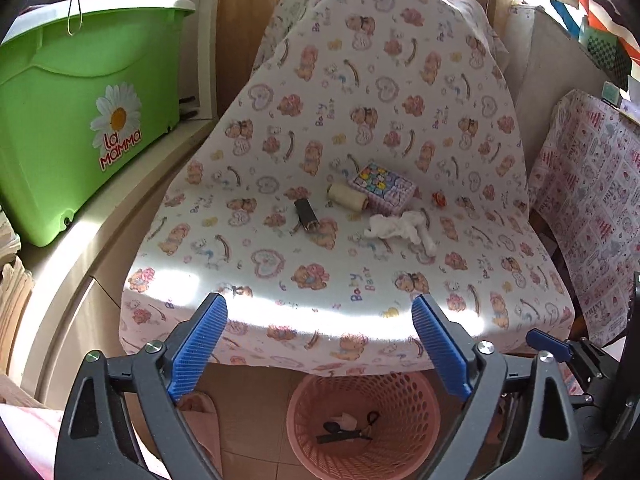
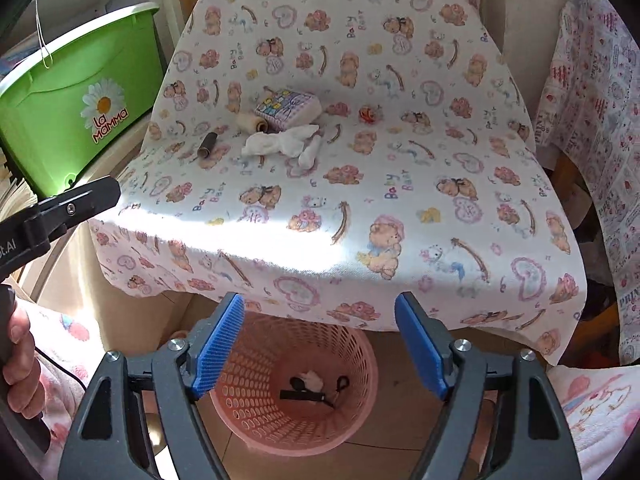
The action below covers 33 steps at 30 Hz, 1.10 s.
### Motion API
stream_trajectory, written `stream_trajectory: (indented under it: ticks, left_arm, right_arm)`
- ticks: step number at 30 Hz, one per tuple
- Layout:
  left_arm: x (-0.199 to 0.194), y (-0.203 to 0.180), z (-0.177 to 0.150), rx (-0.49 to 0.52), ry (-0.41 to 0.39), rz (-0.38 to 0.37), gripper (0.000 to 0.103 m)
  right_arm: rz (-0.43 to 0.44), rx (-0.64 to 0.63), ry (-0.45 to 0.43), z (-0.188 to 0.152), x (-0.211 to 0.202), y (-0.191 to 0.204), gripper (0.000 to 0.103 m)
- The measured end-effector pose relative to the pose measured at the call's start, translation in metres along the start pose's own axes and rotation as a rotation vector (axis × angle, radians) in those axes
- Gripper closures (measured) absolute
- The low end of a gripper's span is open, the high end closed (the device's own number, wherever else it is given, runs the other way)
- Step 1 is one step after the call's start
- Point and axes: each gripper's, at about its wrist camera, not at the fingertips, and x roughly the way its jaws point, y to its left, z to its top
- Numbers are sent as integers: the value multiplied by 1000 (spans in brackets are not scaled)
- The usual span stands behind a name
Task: Collect trash
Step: 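Raise both open tools back toward the chair, then grasp the black cylinder with the left tool while the right tool grasps the white tube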
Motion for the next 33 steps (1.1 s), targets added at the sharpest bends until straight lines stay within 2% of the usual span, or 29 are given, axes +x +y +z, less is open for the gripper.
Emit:
stream_trajectory:
  ticks: [2,8,11,16,20,21,23,28,30,33]
  left_arm:
    - [-2,1,5,14,-29,13,1]
    - [4,0,11,80,-49,5,1]
    - [10,1,27,99,-46,-38,1]
    - [32,20,50,82,-37,-28,1]
    - [59,50,62,-53,11,-88,2]
    - [68,55,64,-74,31,-94,3]
    - [81,62,70,-88,53,-80,11]
    - [101,53,77,-25,70,-84,18]
    - [110,45,75,1,72,-93,23]
    - [127,27,67,83,84,-57,24]
  right_arm:
    - [-19,-10,-20,6,-1,0,18]
    - [-52,-91,-84,29,-7,-5,17]
    - [-38,-117,-107,44,-9,-10,17]
    - [-78,-171,-182,78,-9,-21,17]
    - [-93,-137,-232,105,-10,-38,17]
    - [-90,-125,-236,109,-8,-42,17]
    - [-94,-106,-220,115,1,-48,17]
    - [-69,-45,-141,108,25,-49,17]
    - [-78,-75,-134,102,30,-41,17]
    - [-99,-139,-129,96,37,-27,17]
